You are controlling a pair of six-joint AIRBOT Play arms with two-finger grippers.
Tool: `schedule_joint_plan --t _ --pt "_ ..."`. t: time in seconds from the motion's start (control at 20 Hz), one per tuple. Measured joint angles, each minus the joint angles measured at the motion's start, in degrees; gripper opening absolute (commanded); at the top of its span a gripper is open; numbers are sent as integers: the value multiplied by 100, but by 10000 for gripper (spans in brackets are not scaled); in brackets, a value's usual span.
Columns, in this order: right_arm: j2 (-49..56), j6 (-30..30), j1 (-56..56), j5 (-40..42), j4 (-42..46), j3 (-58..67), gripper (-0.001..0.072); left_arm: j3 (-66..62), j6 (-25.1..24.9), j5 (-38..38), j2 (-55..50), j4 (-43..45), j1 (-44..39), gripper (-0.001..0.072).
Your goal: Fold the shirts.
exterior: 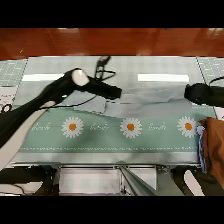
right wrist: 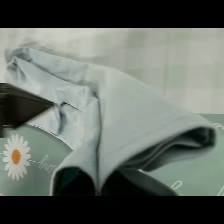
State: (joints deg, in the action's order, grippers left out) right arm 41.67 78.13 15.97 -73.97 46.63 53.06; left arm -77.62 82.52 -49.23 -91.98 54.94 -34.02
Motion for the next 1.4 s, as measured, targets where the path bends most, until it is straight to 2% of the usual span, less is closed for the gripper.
schedule_joint_plan --t 0.2,0.4,0.65,0.75,0.95,1.2,1.4 --pt "-686 302 2 -184 31 -26 21 -1445 861 -629 -1285 415 -785 20" --pt "-890 422 2 -267 35 -33 22 -2168 1134 -970 -1856 319 -1274 21" --pt "-826 496 -4 -225 -96 -33 21 -2358 1176 -1506 -1617 575 -577 21" --pt "-654 424 -13 -131 -415 -33 22 -2079 1176 -1711 -1152 802 -9 21" --pt "-68 46 -275 356 -1300 -31 21 -796 935 -1464 431 1032 1202 21" --pt "1329 -269 -1939 1615 -1884 129 22 1147 581 -1075 2811 1093 2529 21" --pt "2935 -378 -3130 2378 -2079 911 22 2142 466 -957 4218 1106 3250 21"
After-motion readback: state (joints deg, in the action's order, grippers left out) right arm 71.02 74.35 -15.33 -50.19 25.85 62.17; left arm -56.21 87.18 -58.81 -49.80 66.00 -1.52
